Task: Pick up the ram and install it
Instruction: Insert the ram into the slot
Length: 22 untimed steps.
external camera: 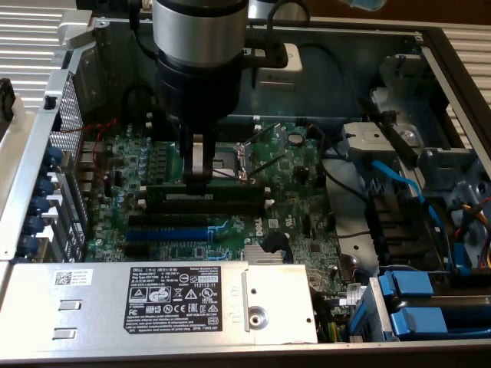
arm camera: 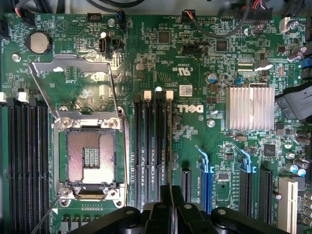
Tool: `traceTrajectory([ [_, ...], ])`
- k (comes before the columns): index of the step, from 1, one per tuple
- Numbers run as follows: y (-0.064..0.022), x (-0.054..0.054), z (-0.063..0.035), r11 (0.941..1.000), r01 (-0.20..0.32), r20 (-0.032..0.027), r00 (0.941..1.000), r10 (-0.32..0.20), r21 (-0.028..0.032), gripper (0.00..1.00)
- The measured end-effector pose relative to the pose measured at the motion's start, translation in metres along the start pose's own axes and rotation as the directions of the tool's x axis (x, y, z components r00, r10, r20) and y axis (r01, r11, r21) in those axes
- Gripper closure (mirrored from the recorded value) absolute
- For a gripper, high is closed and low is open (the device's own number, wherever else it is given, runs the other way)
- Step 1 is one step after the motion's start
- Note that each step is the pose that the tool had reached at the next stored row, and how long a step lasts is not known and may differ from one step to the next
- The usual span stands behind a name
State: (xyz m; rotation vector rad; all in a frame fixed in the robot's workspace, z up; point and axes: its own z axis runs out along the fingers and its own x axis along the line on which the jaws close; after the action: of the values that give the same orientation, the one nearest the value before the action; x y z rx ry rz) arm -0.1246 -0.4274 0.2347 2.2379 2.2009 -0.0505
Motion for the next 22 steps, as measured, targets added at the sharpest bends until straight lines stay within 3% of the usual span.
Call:
traceTrajectory([
  [22, 0.0000, -0.0002, 0.0000, 1.0000, -0.002, 0.0000, 1.0000, 0.002, 0.0001, 0.88],
])
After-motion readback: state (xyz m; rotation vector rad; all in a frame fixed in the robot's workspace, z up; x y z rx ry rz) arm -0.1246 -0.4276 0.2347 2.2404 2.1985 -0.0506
